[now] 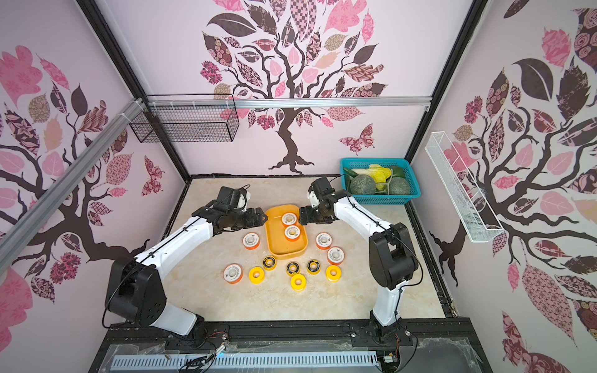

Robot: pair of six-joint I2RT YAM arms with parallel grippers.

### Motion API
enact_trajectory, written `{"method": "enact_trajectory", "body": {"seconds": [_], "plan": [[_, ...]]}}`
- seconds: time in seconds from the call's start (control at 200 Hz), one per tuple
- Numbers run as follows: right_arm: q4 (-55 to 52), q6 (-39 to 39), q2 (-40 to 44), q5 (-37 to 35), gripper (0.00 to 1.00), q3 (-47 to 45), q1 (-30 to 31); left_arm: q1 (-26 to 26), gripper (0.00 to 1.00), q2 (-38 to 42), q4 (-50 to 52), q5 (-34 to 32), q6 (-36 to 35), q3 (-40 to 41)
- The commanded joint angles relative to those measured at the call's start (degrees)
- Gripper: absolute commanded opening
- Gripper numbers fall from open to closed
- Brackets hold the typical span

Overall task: Put the sealing tape into the storage box
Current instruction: Place the sealing tape in the storage box, then pick up the sealing tape at the center of the board.

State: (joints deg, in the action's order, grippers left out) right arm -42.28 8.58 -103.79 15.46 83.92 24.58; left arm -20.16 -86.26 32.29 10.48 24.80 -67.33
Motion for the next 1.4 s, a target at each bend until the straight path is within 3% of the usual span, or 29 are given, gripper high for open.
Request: {"method": "enact_trajectory", "body": {"seconds": [0.0,0.36,0.745,1.396], "plan": [[2.5,0.8,4.2,2.9,0.86,-1.8,-2.2,0.3,0.88,2.7,3.9,-7.2,-1.9,1.8],[5.1,0.3,11.0,3.8,0.86,-11.0,-8.1,0.5,0.98,5.4,6.7,-13.5,-1.6,7.2],[6.2,0.8,11.4,4.7,0.86,-12.5,-8.5,0.7,0.98,-3.6,5.8,-10.0,-2.3,5.1],[6.3,1.4,10.1,5.4,0.87,-12.0,-8.5,-1.1,0.98,-13.2,5.9,-14.5,-4.0,0.6]]}}
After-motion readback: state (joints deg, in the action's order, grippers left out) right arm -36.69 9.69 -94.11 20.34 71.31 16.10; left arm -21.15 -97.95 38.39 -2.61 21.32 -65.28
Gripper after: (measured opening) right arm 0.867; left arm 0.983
